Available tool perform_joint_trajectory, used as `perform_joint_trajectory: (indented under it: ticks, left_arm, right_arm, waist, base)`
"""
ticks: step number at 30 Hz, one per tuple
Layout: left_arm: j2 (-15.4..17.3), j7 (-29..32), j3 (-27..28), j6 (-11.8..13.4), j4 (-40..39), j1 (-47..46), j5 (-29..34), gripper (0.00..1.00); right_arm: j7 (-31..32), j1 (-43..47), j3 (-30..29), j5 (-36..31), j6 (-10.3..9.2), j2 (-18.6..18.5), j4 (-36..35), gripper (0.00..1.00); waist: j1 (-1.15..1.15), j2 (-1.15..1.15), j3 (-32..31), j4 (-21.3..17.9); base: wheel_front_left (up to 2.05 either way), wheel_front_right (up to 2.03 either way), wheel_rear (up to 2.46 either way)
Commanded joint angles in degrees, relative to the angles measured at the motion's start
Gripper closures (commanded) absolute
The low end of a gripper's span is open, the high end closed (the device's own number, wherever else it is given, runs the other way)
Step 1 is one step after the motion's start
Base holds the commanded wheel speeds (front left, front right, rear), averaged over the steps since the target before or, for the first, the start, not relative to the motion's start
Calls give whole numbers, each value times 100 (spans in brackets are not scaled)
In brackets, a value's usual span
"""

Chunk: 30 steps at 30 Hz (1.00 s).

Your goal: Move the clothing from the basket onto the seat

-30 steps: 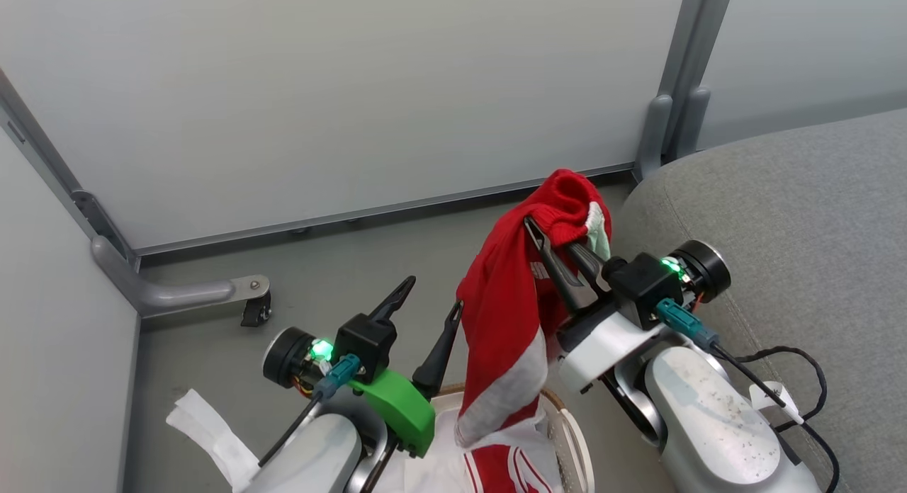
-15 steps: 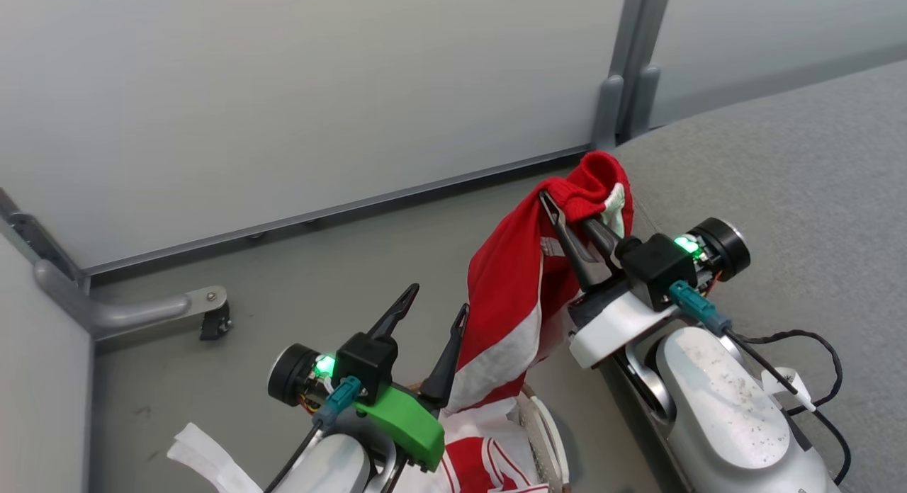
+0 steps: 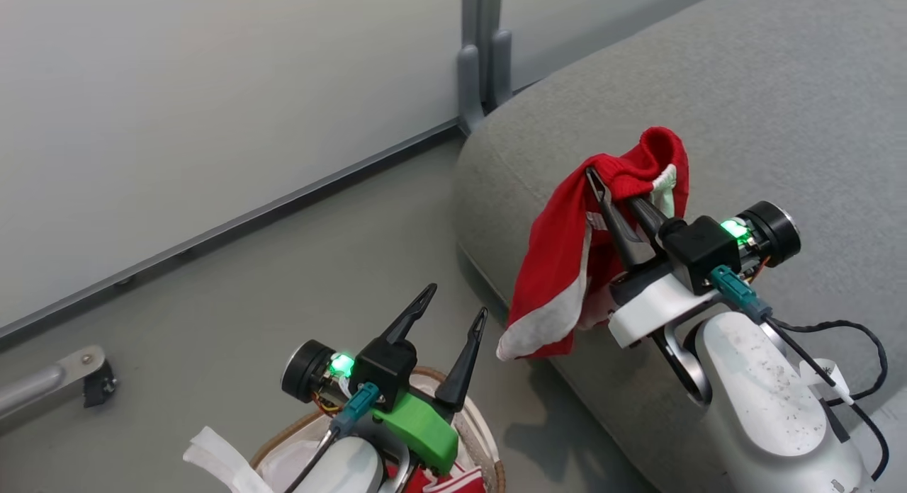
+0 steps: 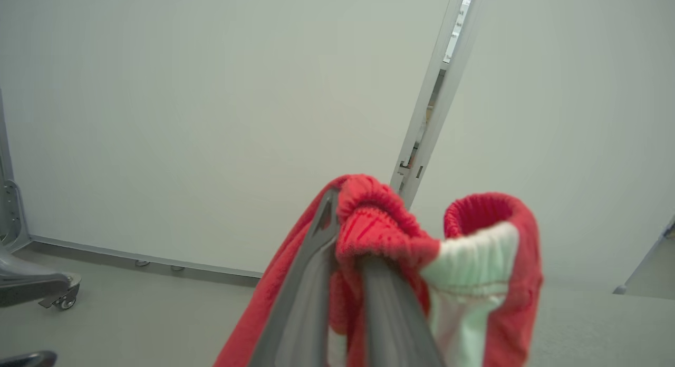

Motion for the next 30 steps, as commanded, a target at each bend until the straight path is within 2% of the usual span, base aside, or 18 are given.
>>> perform_joint_trajectory:
  ticks: [1,7,14,22,30]
  left_arm:
    - [2,5,26,-40,16,23,48,0]
    - [-12,4,48,-113,36,-66,196,0]
    - [16,5,54,-181,24,-255,336,0]
    - [205,4,78,-229,-37,-689,569,0]
    - [324,5,101,-231,-183,-1140,677,0]
  right_arm:
    - [-14,-50,-31,-44,-8,-12,-30,100]
    - [-14,-167,-141,-58,-8,-62,-31,100]
    - [-14,-836,-476,-190,-8,-312,-5,100]
    - [-13,-2377,-966,-198,-8,-1126,224,100]
    - [-13,-3923,-1453,-79,-8,-2011,1011,100]
  waist:
    - [0,0,285,-524]
    - [0,0,488,-645]
    - [0,0,913,-396]
    - [0,0,1844,219]
    - [0,0,2850,694]
  base:
    - [0,0,0]
    - [0,0,0]
    - [0,0,0]
    - [0,0,0]
    - [0,0,0]
